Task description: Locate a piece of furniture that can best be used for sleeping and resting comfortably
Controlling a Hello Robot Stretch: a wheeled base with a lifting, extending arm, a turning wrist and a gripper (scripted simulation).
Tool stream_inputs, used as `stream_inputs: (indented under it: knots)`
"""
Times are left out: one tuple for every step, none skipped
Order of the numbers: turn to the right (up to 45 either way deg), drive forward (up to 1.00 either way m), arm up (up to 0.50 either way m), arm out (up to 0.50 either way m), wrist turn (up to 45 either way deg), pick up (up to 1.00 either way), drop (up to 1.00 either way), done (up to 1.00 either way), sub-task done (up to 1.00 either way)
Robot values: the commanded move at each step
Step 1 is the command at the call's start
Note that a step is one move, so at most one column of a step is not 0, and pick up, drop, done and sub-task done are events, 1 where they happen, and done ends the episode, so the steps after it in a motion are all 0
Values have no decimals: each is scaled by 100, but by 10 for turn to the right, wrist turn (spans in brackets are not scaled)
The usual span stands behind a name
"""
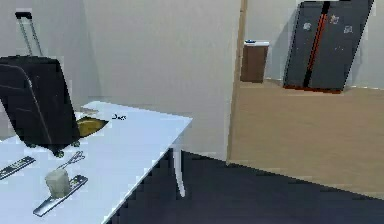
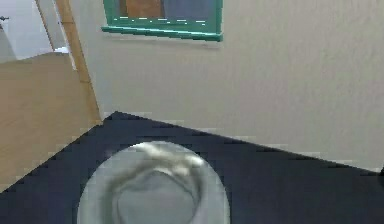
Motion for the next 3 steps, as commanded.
stream_inputs:
  knots:
    - [210, 0, 0, 0, 0, 0, 0, 0, 0]
    - [0, 100, 0, 0, 0, 0, 0, 0, 0]
    - [0, 5, 0, 0, 0, 0, 0, 0, 0]
